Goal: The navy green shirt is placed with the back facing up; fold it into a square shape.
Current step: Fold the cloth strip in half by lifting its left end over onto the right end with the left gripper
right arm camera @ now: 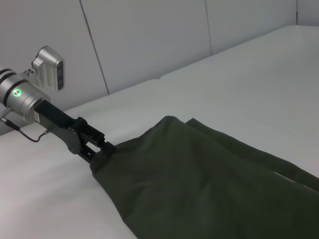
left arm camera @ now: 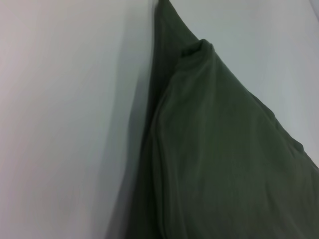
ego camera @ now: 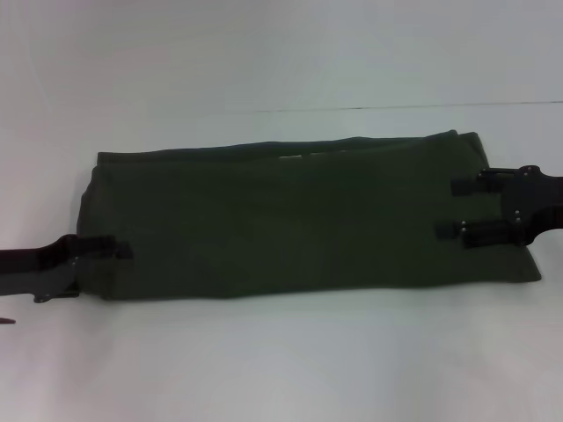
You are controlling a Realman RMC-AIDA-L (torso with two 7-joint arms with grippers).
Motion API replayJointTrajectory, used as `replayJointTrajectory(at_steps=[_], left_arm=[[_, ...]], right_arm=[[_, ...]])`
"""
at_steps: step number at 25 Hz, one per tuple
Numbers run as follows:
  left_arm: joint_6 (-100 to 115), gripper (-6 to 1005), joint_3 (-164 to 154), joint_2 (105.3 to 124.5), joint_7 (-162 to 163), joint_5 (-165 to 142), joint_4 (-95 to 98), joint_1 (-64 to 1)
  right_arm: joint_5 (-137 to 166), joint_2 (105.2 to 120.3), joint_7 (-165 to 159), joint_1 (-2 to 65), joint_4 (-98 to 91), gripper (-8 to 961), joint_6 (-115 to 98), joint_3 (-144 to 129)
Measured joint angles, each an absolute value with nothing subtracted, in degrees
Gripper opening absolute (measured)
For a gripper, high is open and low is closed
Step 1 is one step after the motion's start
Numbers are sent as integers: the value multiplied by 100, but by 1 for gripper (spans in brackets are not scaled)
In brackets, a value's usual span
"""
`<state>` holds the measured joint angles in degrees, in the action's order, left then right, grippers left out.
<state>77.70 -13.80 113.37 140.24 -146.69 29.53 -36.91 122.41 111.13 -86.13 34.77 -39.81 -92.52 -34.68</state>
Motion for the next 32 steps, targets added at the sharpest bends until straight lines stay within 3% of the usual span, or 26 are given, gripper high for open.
replayJointTrajectory(at_steps=[21,29,32], left_arm=[[7769,778,-1503,11347,14065,-14659,2953,-3724],[7770,571,-1504,11360,14071,-14660,2953,-3727],[7770,540,-1511,11362,14072,-14660,2953,-3721]], right_arm=[[12243,11126,-8610,3481,-3964,925,-9245,-3472],[12243,11127,-8603,3481,-3962,925,-9246,-3471],[12243,11131,-8597,3481,-3960,925,-9246,-3471]])
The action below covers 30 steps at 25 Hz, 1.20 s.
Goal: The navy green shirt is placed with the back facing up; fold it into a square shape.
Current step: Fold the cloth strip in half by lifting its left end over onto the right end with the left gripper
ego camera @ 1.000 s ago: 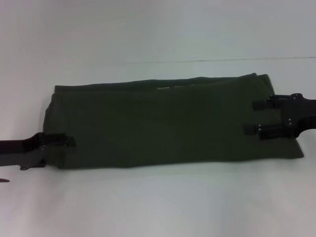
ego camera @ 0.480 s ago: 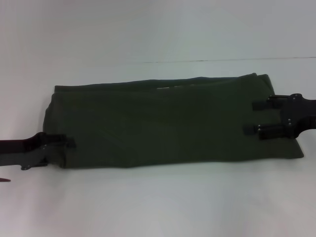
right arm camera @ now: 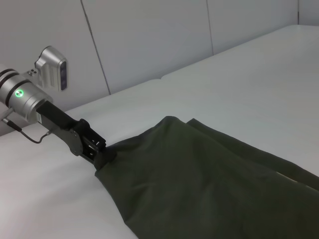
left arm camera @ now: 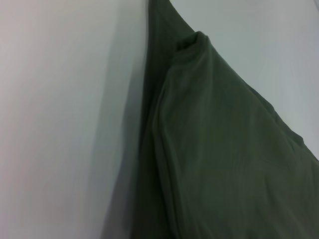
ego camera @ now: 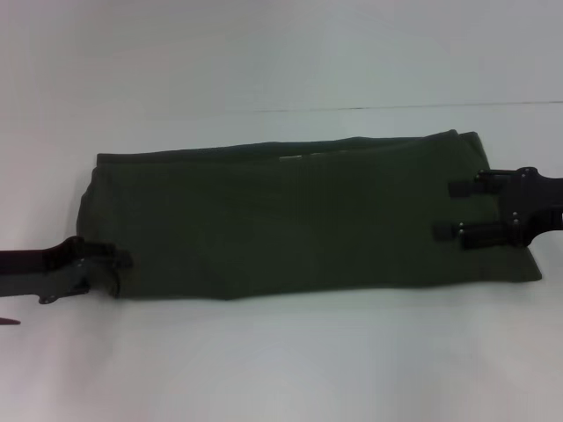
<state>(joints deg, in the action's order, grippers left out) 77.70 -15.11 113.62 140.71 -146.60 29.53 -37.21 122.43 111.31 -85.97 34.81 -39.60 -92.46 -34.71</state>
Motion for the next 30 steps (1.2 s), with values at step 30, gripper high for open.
replayJointTrajectory(at_steps=[30], left_arm=[[7637,381,-1511,11369,14048,-14691,2953,-3705]], right_arm=[[12252,11188,-8600,3472,-3997,924,-9246,-3471]])
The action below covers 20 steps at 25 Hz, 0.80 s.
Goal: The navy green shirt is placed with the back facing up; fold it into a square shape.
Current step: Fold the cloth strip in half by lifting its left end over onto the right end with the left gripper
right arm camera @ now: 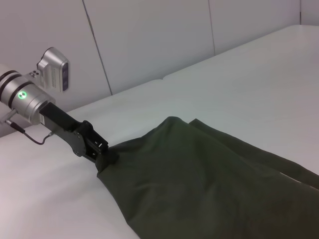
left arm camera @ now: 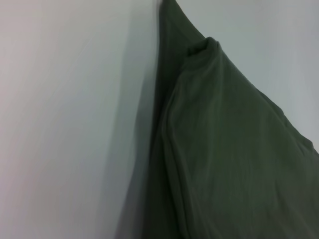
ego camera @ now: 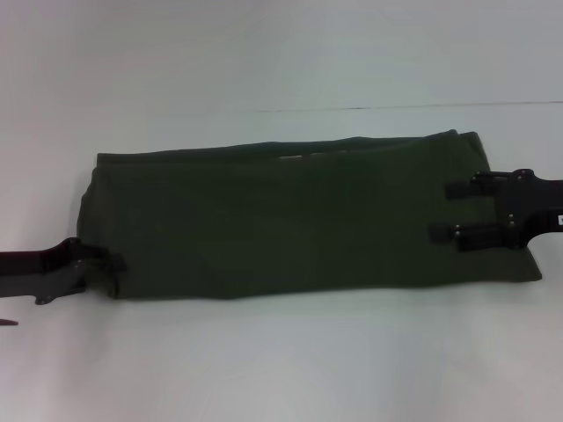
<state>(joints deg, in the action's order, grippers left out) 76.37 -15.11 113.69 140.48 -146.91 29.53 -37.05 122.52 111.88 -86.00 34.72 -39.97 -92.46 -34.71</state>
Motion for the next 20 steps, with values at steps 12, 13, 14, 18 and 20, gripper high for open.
replayJointTrajectory(at_steps=[12,13,14,18,20], left_arm=[[7630,324,-1512,11364,14045,-14682,2953,-3715],[7629,322,-1511,11364,14045,-14686,2953,-3717],[7629,320,-1512,11364,14045,-14686,2953,-3717],[7622,311,-1526,11364,14024,-14686,2953,-3715],[7587,306,-1713,11368,13922,-14697,2974,-3724]], right_arm=[[12252,11196,-8604,3474,-3999,925,-9246,-3471],[12252,11196,-8604,3474,-3999,925,-9246,-3471],[12252,11197,-8605,3475,-3999,925,-9246,-3471],[12254,11197,-8605,3477,-3999,924,-9246,-3471],[12255,11197,-8604,3478,-3999,924,-9246,-3471]])
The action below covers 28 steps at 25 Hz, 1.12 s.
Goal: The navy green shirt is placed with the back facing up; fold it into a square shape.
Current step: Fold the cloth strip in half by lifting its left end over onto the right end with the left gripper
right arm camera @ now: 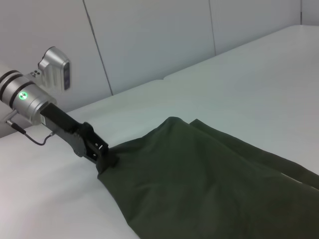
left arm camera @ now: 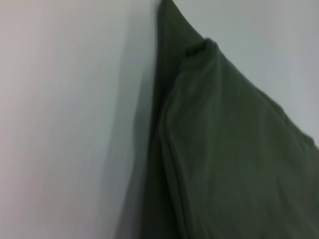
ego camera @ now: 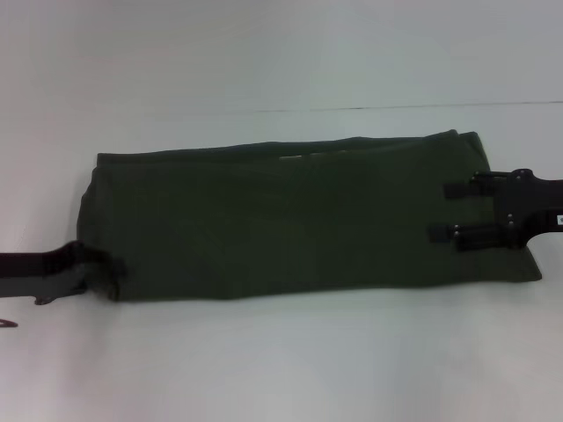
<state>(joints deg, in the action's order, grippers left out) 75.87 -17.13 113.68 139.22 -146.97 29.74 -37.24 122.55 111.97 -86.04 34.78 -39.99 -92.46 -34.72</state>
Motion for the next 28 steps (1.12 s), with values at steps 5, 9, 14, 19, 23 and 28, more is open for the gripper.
replayJointTrajectory(at_steps=[5,9,14,19,23,28], left_arm=[[7310,295,-2012,11405,13889,-14670,3007,-3729],[7331,210,-1979,11385,13908,-14663,3006,-3738],[7346,64,-1977,11374,13911,-14662,3011,-3742],[7377,15,-1979,11373,13915,-14660,3023,-3745],[7394,16,-1975,11365,13892,-14675,3090,-3745],[7418,14,-2014,11298,13877,-14755,3312,-3708]], right_arm=[[12260,11197,-8607,3480,-4003,925,-9242,-3479],[12267,11200,-8614,3481,-4005,925,-9240,-3480],[12270,11205,-8613,3481,-3999,925,-9212,-3494],[12270,11208,-8615,3481,-3999,924,-9210,-3510],[12270,11235,-8615,3481,-4007,924,-9210,-3527],[12270,11268,-8614,3481,-4010,924,-9204,-3527]])
